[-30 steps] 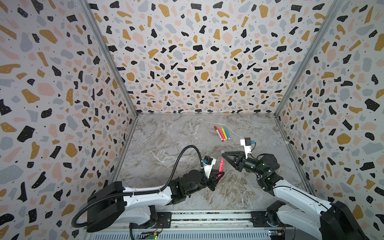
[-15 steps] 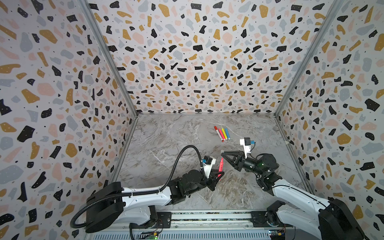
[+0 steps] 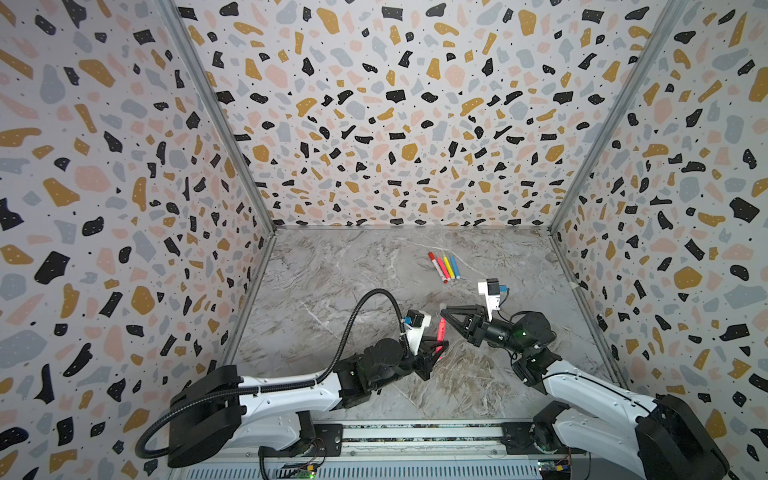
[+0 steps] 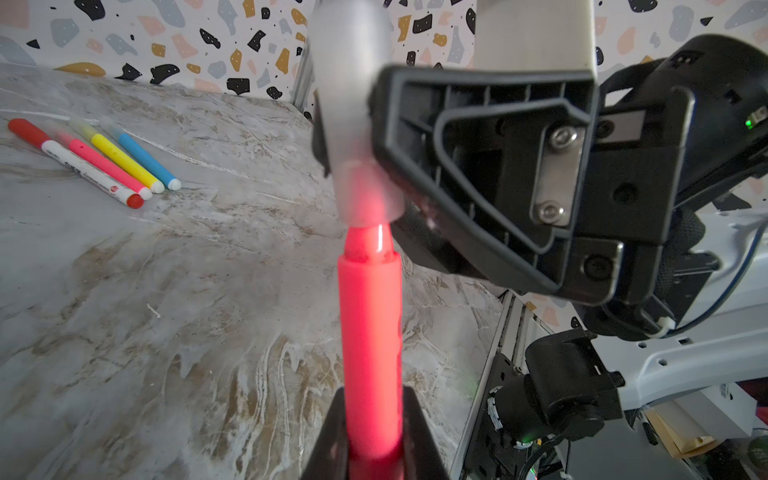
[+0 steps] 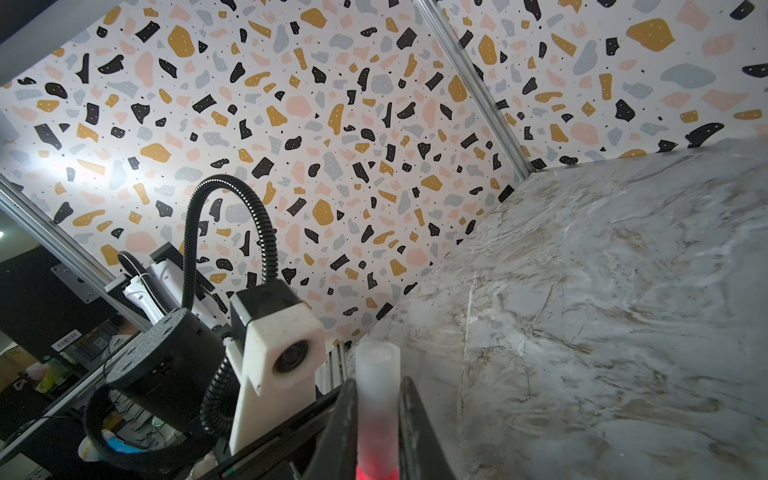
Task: Insert the pens into the pen caps
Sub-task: 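Lift the clear cap with the right gripper and bring it over the pink highlighter tip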
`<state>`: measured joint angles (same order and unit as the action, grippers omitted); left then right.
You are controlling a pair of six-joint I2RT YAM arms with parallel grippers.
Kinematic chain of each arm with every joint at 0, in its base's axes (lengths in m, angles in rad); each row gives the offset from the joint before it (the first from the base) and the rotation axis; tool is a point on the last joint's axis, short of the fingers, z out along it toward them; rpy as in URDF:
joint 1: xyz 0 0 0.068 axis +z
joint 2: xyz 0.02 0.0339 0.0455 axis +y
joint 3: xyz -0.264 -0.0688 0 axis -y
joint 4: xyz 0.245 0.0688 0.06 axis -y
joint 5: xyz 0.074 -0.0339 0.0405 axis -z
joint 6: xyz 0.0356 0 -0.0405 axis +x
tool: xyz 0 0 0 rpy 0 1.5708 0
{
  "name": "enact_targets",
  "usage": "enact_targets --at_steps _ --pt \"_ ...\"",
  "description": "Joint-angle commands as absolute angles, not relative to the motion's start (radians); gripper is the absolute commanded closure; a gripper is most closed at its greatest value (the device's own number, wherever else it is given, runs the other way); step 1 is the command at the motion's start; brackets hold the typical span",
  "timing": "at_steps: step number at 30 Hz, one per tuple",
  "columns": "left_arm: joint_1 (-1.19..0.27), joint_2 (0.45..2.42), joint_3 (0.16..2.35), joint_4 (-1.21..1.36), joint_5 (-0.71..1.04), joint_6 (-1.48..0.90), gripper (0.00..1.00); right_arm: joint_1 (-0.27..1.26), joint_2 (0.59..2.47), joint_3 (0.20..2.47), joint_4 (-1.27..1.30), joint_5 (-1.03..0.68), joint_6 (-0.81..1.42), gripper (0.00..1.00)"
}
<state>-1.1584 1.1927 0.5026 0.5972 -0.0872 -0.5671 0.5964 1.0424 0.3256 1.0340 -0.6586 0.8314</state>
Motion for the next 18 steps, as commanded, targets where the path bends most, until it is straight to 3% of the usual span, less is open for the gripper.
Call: enact_targets --at_steps 1,8,9,11,13,15,18 --pt "-1.161 1.154 0.529 0.724 -0.135 -0.578 1.0 0.633 1.04 0.273 1.101 -0.675 0.852 0.89" --pt "-1.161 1.135 0.493 0.836 -0.156 -0.594 1.0 0.648 1.036 0.246 1.141 -0.684 0.861 0.78" --pt "-1.161 1.136 0.49 0.844 -0.156 -0.594 1.0 0.648 1.03 0.247 1.136 -0.688 0.859 0.74" --pt "-1.161 1.141 0.495 0.844 -0.154 -0.587 1.0 0.648 1.01 0.252 1.109 -0.699 0.846 0.51" --pt "-1.161 1.143 0.498 0.832 -0.151 -0.579 1.0 0.649 0.97 0.268 1.046 -0.705 0.815 0.36" --pt "-1.161 1.142 0.499 0.819 -0.142 -0.57 1.0 0.64 0.917 0.307 0.895 -0.688 0.752 0.3" --pt "-1.161 1.137 0.492 0.795 -0.134 -0.56 1.0 0.598 0.863 0.378 0.706 -0.67 0.662 0.3"
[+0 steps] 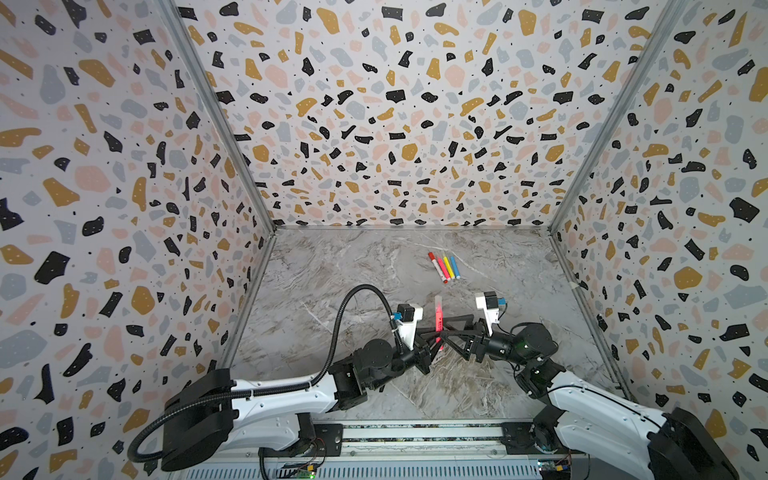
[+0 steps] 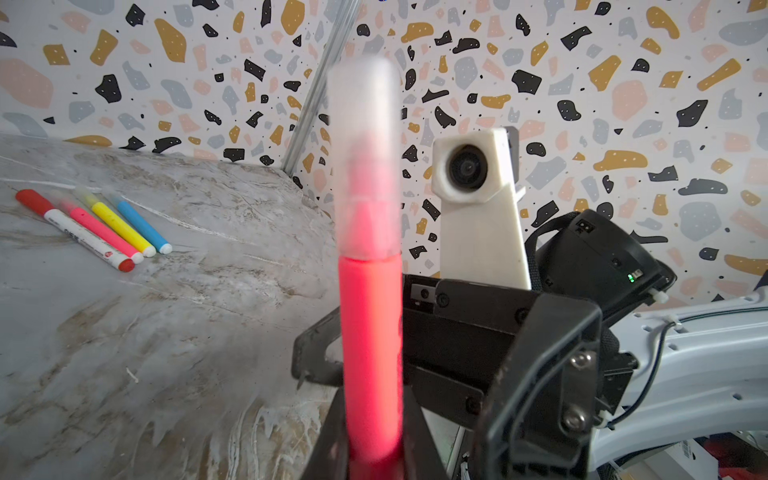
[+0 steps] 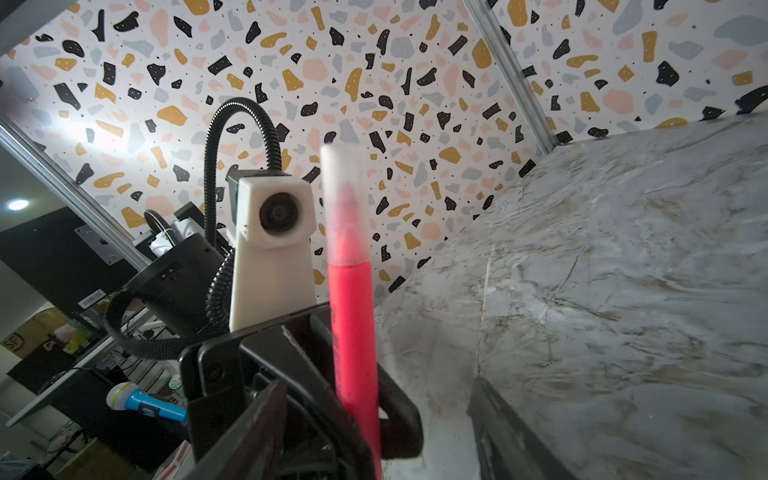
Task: Insert the pens into the pen caps
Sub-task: 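Lift the clear cap with the right gripper and bring it over the pink highlighter tip, then press the clear cap down onto the pink highlighter with the right gripper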
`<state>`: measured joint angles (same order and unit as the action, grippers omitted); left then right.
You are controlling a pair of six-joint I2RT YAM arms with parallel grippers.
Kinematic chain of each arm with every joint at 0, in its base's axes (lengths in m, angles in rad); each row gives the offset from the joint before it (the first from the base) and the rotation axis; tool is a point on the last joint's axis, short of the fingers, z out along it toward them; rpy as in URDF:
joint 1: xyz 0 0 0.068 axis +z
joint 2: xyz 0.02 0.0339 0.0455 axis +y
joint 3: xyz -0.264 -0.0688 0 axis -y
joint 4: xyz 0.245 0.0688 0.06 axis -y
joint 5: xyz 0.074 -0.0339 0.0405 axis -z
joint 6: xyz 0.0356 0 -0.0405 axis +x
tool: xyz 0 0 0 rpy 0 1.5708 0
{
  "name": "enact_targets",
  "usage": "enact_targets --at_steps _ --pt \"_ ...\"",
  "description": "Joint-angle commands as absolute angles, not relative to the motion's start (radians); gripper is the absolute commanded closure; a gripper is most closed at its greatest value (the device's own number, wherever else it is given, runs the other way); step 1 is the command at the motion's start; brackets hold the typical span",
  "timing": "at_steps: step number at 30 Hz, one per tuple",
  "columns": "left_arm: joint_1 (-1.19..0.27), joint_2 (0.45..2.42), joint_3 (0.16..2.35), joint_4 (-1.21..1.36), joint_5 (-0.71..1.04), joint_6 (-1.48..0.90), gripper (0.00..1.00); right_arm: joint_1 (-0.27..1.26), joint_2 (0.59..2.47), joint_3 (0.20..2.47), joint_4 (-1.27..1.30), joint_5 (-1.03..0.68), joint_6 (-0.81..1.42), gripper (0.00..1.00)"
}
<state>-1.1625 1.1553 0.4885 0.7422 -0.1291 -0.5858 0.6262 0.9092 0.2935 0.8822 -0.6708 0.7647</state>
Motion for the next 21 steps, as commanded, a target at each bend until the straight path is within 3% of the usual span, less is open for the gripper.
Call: enact_targets --at_steps 1,9,21 --pt "-1.161 1.134 0.486 0.789 -0.133 -0.558 1.0 0.575 0.856 0.408 0.671 -0.687 0.649 0.3" --pt "-1.163 1.111 0.45 0.755 -0.121 -0.558 0.99 0.508 0.988 0.674 0.428 -0.784 0.535 0.36" --pt "-1.164 1.118 0.458 0.718 -0.116 -0.544 1.0 0.611 1.093 0.754 0.376 -0.777 0.482 0.55"
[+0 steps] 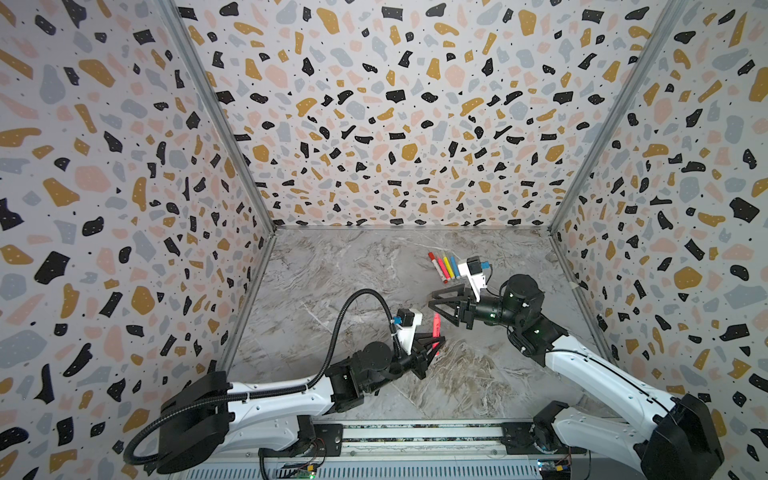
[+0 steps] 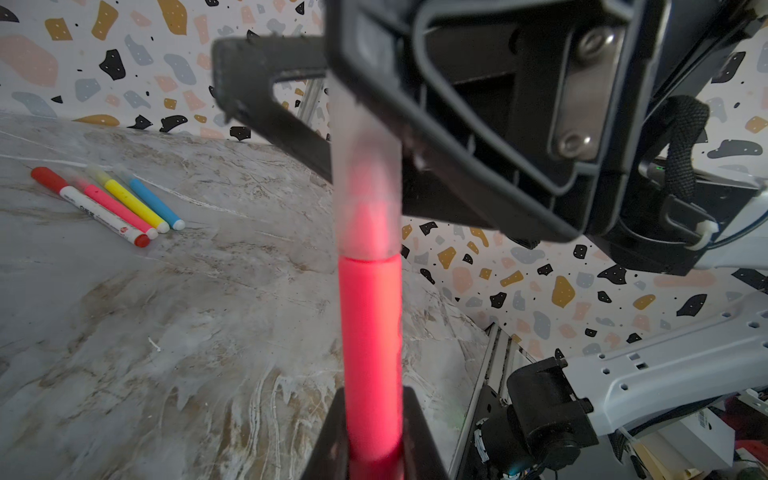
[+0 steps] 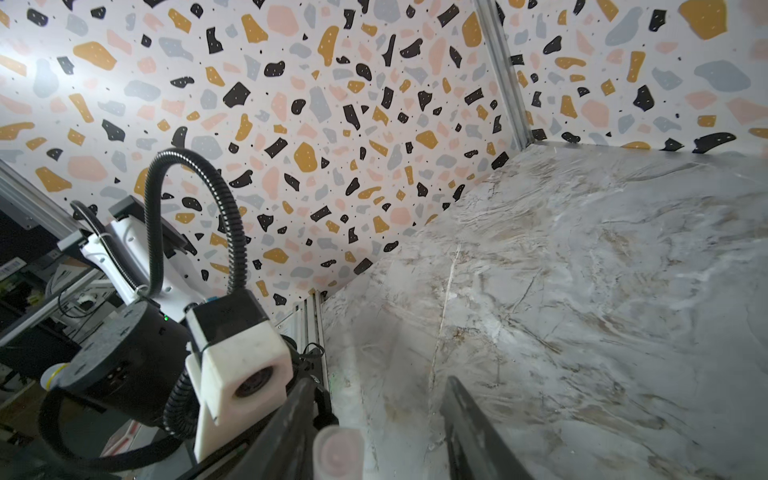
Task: Insert the pens into the pen caps
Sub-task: 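Press the clear cap down onto the pink highlighter with the right gripper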
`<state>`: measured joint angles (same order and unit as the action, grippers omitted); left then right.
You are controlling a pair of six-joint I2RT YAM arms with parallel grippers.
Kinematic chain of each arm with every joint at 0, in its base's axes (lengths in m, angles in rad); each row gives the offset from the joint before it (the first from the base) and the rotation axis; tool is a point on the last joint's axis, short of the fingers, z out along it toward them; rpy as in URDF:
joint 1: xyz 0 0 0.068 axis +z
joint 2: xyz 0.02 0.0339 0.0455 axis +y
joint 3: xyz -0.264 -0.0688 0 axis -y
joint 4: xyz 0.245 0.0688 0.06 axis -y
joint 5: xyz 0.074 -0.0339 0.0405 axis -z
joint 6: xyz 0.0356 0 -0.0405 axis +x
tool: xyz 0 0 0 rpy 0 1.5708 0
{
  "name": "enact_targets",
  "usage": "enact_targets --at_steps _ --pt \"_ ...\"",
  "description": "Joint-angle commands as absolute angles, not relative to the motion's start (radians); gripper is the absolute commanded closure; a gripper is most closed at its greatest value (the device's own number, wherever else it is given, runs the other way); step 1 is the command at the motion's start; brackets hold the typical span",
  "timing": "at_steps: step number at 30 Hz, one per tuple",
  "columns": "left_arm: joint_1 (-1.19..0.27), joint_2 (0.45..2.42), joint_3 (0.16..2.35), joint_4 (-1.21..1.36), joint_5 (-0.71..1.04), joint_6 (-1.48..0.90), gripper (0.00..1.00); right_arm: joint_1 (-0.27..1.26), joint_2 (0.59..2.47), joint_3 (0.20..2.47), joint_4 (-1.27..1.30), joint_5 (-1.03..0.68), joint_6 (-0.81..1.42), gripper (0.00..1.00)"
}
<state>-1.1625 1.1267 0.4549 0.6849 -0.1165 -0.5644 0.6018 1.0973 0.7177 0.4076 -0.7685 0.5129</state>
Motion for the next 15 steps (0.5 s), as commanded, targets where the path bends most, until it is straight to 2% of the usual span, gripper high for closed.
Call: enact_targets --at_steps 1,3,7,10,13,15 --pt "-1.164 1.116 0.457 0.716 -0.118 -0.544 0.99 0.614 1.094 0.751 0.377 -0.777 0.481 0.57" --pt "-1.164 1.111 0.456 0.714 -0.123 -0.543 0.99 0.62 1.093 0.743 0.376 -0.777 0.477 0.62" --pt "-1.164 1.092 0.456 0.715 -0.141 -0.546 1.0 0.627 1.092 0.721 0.37 -0.777 0.475 0.82" --pt "-1.163 1.068 0.464 0.711 -0.176 -0.544 1.0 0.653 1.094 0.68 0.381 -0.764 0.475 0.93" --pt "-1.152 1.041 0.495 0.698 -0.185 -0.523 1.0 0.699 1.094 0.614 0.373 -0.71 0.461 1.0" --pt "-1.133 1.028 0.522 0.683 -0.174 -0.511 1.0 0.738 1.083 0.544 0.397 -0.654 0.47 1.0"
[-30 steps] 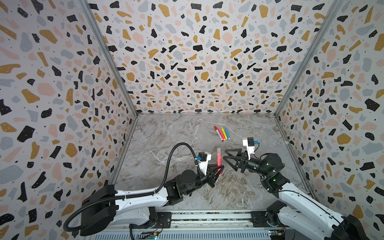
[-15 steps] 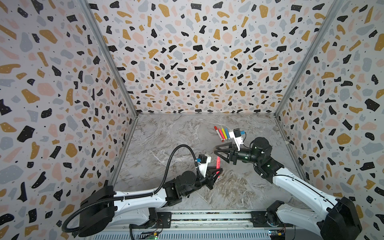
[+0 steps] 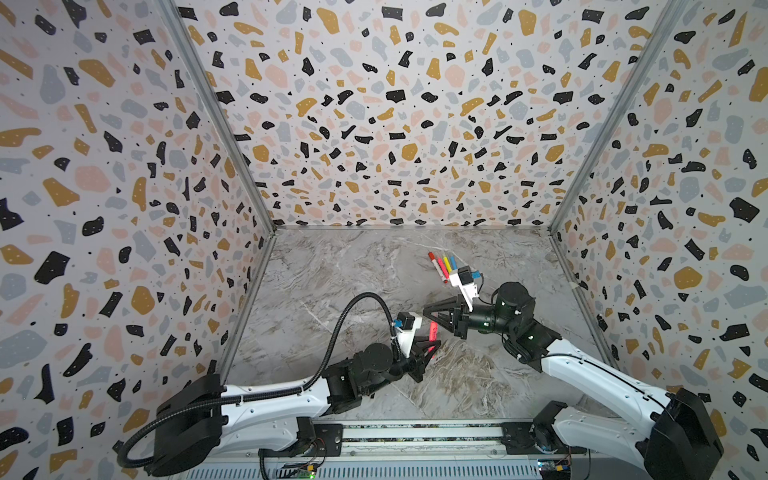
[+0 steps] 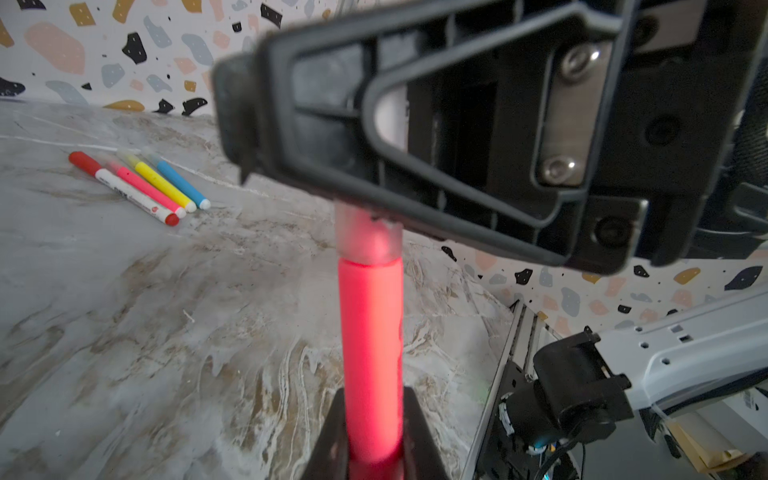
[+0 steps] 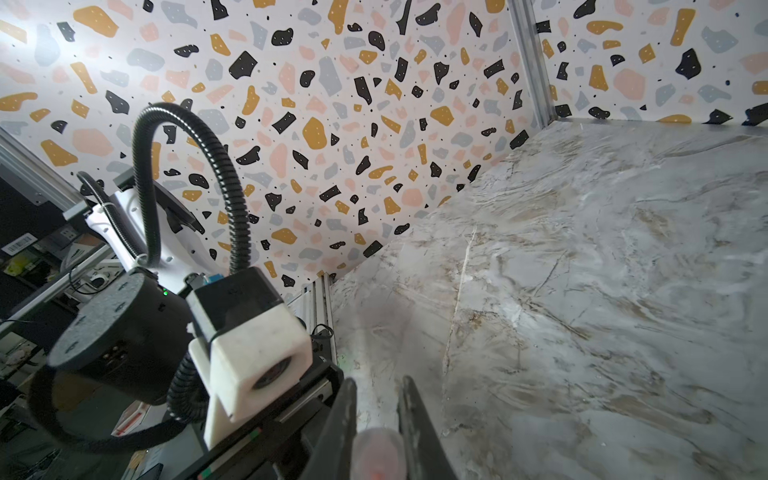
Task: Insert the pens into the pen caps
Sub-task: 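Press the clear cap down onto the pink highlighter with the right gripper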
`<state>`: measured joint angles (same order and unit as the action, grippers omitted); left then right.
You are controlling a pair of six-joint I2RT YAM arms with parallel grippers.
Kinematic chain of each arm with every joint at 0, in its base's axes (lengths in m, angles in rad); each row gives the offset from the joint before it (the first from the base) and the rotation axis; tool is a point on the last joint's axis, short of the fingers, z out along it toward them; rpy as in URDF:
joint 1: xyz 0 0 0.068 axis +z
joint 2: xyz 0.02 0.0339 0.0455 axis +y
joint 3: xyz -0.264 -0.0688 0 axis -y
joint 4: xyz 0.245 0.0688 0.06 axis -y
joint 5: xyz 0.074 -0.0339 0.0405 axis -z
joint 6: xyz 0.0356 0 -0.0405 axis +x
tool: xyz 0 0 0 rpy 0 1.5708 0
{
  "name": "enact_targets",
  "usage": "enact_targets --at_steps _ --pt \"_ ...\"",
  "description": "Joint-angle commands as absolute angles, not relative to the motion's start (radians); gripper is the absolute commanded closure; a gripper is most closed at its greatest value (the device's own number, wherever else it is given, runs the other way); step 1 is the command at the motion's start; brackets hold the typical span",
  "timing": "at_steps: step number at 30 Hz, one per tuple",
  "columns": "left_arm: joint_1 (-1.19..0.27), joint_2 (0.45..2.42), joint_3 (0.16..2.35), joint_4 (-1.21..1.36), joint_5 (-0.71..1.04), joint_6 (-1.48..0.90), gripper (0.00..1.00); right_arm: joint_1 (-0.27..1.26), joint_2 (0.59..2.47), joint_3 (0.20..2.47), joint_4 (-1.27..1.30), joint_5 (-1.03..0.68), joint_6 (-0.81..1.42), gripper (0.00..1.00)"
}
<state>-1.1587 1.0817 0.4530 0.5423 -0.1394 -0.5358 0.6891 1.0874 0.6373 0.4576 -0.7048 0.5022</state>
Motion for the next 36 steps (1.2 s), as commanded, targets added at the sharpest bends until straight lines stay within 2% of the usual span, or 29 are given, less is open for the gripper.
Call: enact_targets --at_steps 1,5,10,15,25,32,36 --pt "-1.121 1.018 0.533 0.684 -0.171 -0.507 1.0 0.758 1.078 0.499 0.426 -0.636 0.485 1.0" --pt "-1.051 0.971 0.544 0.752 -0.117 -0.519 1.0 0.829 1.061 0.334 0.569 -0.565 0.566 1.0" --pt "-0.973 0.947 0.607 0.789 0.04 -0.51 1.0 0.945 1.089 0.177 0.726 -0.488 0.647 1.0" --pt "-0.946 0.928 0.646 0.771 0.088 -0.492 1.0 1.029 1.14 0.129 0.792 -0.456 0.67 1.0" --pt "-0.89 0.866 0.622 0.847 0.142 -0.54 1.0 1.099 1.267 0.121 0.938 -0.514 0.689 1.0" --pt "-0.877 0.861 0.642 0.735 0.122 -0.479 1.0 1.123 1.289 0.153 0.89 -0.471 0.687 1.0" --pt "-0.877 0.859 0.583 0.645 0.086 -0.441 1.0 1.112 1.153 0.286 0.555 -0.339 0.578 1.0"
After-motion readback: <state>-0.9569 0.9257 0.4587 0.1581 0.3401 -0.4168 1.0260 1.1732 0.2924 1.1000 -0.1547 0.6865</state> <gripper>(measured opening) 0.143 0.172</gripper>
